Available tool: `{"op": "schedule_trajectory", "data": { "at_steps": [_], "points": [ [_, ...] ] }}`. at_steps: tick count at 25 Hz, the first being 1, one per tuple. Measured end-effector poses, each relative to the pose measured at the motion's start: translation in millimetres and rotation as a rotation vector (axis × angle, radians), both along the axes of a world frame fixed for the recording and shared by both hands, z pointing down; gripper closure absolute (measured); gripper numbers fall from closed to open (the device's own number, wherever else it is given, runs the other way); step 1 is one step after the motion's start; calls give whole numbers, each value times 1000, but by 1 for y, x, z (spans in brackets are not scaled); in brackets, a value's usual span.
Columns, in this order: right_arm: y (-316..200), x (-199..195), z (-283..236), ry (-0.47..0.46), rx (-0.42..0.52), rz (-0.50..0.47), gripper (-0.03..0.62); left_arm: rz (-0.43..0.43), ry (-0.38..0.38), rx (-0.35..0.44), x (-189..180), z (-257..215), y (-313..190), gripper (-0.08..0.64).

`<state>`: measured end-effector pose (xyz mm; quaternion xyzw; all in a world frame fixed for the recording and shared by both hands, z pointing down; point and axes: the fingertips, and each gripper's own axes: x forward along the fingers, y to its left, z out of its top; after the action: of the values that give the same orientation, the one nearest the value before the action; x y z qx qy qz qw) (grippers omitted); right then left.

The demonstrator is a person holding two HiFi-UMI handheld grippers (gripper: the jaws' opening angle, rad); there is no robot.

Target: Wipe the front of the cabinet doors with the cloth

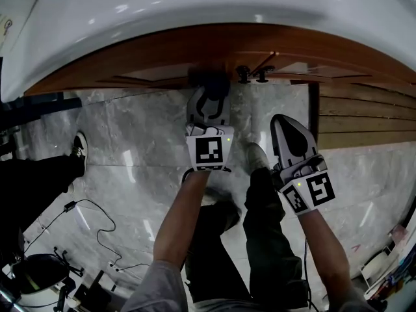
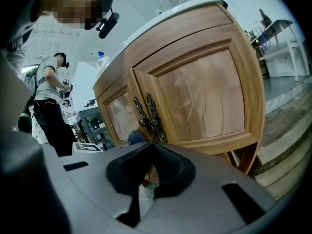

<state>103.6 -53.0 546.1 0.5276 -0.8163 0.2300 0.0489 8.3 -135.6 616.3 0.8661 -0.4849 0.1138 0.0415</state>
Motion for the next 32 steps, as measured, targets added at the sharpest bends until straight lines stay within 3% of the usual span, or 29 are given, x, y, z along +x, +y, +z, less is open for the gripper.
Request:
{"op": "schedule_trajectory", "data": {
  "at_steps": [17,28,32],
  "points": [
    [0,21,-2,-21,-13,-10,583,-49,67,-65,25,4,5,463],
    [-1,41,0,-6,-10,-11,583,-12,83,-90,58,11,14,463],
    [1,40,-3,-12,-9,-16,583,13,88,-67,65,-3,23,463]
  ]
}}
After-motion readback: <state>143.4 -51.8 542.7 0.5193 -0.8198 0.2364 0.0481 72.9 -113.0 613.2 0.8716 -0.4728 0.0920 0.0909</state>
